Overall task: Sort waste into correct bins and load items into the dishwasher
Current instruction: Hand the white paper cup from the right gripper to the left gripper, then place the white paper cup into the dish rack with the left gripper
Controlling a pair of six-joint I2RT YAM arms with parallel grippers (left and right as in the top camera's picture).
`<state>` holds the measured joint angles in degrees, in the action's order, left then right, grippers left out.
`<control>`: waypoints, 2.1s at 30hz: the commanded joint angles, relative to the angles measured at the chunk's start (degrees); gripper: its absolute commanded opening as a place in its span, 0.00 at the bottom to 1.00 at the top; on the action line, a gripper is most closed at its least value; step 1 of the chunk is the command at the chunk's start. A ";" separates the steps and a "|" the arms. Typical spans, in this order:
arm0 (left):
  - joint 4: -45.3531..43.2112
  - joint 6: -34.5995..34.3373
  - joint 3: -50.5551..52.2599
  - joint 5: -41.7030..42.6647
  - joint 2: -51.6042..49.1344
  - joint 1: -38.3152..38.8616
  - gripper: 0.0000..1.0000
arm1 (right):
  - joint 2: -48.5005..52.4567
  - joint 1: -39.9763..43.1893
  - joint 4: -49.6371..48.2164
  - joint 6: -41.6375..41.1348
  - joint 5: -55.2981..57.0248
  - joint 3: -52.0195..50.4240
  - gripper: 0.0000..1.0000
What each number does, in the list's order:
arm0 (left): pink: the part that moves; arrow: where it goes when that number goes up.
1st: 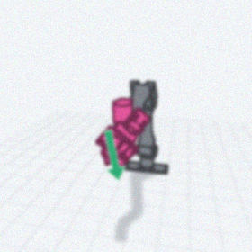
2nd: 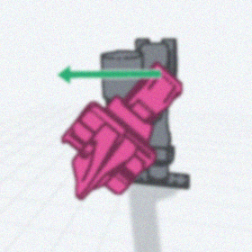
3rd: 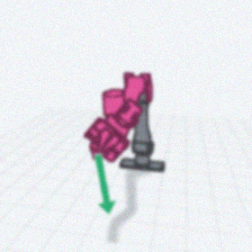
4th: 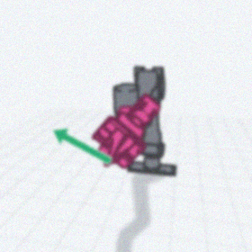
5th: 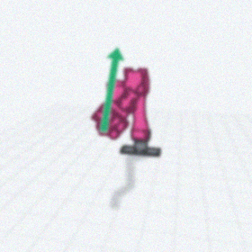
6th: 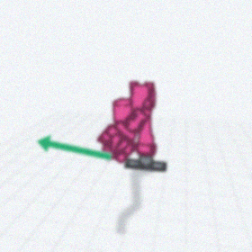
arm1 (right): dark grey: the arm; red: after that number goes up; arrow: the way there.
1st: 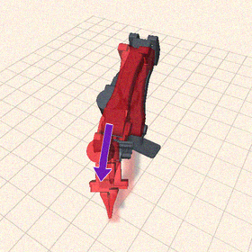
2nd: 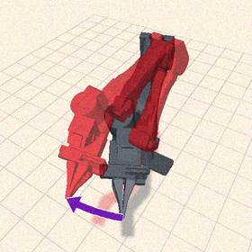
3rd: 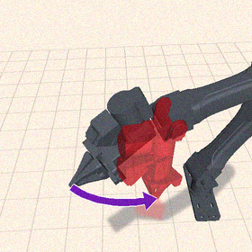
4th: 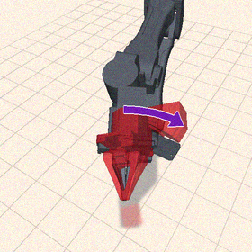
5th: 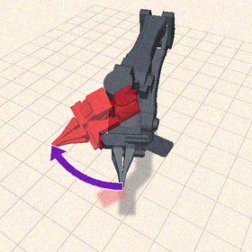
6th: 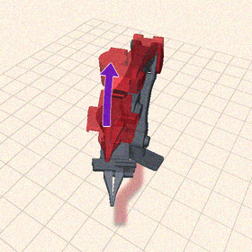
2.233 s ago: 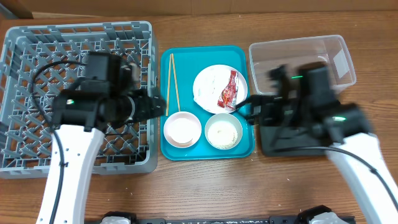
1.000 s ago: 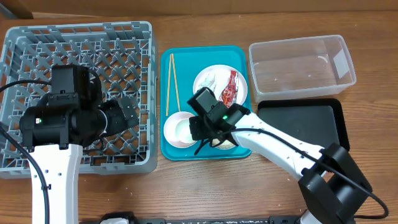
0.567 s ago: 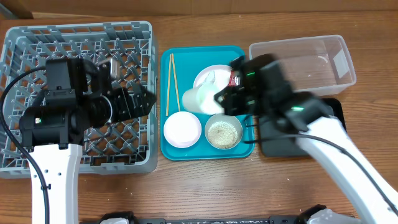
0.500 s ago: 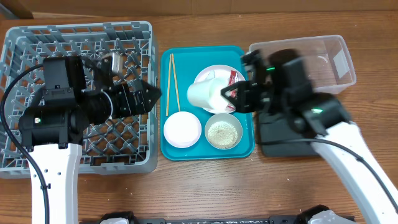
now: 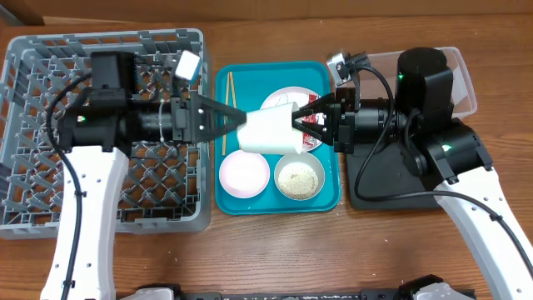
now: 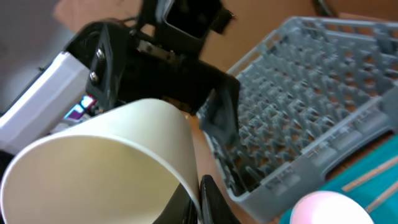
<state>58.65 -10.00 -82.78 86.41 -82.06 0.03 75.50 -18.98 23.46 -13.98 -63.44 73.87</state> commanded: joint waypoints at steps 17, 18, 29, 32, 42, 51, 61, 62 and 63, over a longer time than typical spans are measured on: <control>0.04 0.55 -0.96 4.24 0.24 4.13 0.79 | 1.14 -2.91 -3.67 -2.60 6.54 0.98 0.04; 0.02 0.55 -0.96 4.22 0.33 4.13 0.79 | 1.14 -2.91 -3.78 -2.58 7.41 0.98 0.04; 0.15 -0.28 -0.96 4.20 0.33 4.09 0.71 | 1.14 -2.93 -4.76 -2.60 8.94 0.98 0.08; -0.24 -0.28 -0.96 4.20 0.33 4.07 0.60 | 1.14 -2.91 -4.79 -2.60 8.94 0.98 0.59; 0.61 -4.22 -1.01 -14.01 3.78 1.25 0.55 | 0.90 1.40 3.34 -2.38 16.00 1.01 0.79; 17.73 -7.67 -1.01 -56.37 11.02 -15.63 0.55 | 0.92 3.19 23.02 -2.05 30.29 0.98 0.80; 26.51 -14.47 1.55 -85.99 9.46 -17.16 0.61 | 0.92 3.21 26.29 -0.59 31.47 0.98 0.81; 26.43 -15.15 2.54 -85.88 9.31 -17.14 0.60 | 0.92 3.21 26.36 -0.59 31.47 0.98 0.82; 26.08 -15.67 3.82 -85.31 9.22 -17.14 0.60 | 0.92 3.21 26.40 -0.59 31.47 0.98 0.82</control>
<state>85.06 -22.50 -81.65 7.25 -72.10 -17.23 76.84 -15.75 50.04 -15.20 -32.82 73.91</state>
